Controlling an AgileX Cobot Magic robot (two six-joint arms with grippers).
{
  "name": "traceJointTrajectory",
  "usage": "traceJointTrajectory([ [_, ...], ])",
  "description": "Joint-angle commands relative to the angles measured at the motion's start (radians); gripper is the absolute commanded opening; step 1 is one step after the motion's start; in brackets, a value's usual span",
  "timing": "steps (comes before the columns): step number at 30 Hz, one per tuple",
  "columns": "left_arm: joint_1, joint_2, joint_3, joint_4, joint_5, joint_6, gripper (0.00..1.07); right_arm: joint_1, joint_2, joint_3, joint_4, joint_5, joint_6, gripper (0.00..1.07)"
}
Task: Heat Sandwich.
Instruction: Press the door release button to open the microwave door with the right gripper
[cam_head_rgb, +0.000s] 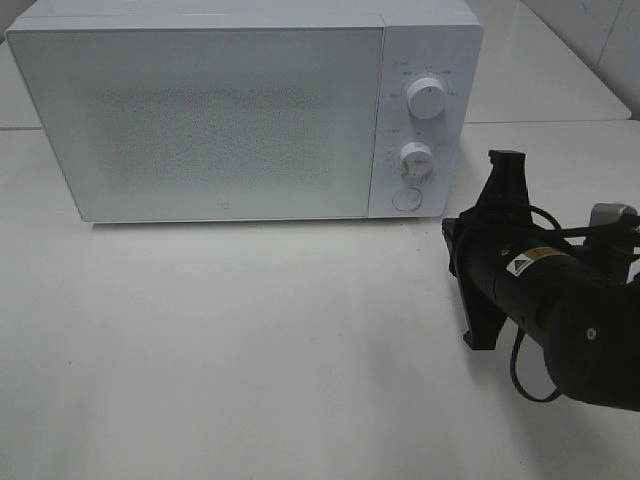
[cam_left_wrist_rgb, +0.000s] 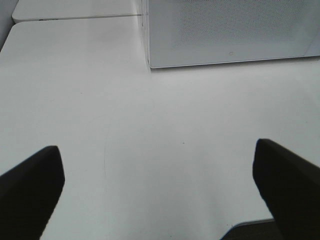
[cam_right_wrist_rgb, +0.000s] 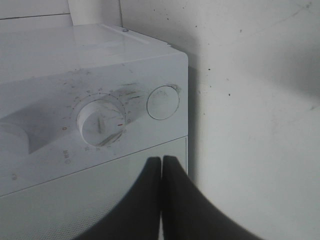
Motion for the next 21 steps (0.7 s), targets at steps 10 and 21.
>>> traceJointTrajectory([
  [10,0.005,-0.016,0.001,-0.009,0.003,-0.002,0.98,0.000,0.022,-0.011,0.007,0.015,-0.006,0.00],
  [21,0.005,-0.016,0.001,-0.009,0.003,-0.002,0.98,-0.023,0.143,-0.106,-0.010,0.021,0.009,0.00],
])
